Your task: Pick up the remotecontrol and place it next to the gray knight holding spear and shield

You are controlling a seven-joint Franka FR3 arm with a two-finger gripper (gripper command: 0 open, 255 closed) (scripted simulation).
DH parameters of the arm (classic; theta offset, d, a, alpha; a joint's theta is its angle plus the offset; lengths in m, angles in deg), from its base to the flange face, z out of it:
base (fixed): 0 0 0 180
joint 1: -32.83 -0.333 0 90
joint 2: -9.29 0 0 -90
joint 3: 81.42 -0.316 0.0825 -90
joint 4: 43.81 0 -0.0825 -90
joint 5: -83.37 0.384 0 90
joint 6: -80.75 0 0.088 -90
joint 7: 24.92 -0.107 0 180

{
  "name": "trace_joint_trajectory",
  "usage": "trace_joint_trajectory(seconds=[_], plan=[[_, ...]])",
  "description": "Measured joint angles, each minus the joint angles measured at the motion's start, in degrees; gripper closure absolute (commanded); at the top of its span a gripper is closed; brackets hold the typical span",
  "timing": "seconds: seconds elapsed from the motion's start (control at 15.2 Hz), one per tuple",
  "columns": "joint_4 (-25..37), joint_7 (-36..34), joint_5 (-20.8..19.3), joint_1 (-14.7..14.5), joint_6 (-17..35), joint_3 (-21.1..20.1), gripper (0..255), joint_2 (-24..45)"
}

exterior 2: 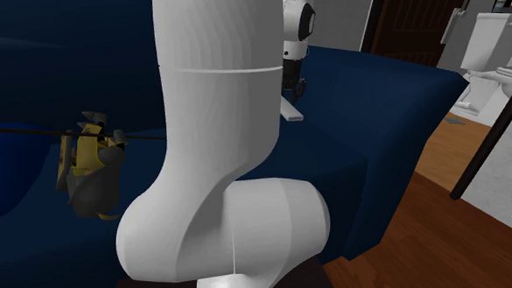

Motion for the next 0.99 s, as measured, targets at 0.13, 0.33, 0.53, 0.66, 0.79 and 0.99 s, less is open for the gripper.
trace_joint_trajectory(seconds=[0.13, 0.33, 0.53, 0.66, 0.79, 0.99], plan=[[1.1, -0.3, -0.3, 0.0, -1.5, 0.0, 255, -0.4], [2.7, -0.7, -0.7, -0.2, -3.7, 0.0, 255, -1.2], [4.5, -1.0, -1.0, -0.2, -5.9, 0.0, 255, -1.6], [5.8, -1.0, -1.1, -0.1, -7.3, 0.1, 255, -1.8], [7.0, -1.2, -1.2, -0.2, -8.8, 0.1, 255, -2.0], [9.1, -1.3, -1.3, -0.1, -11.0, 0.1, 255, -2.1]])
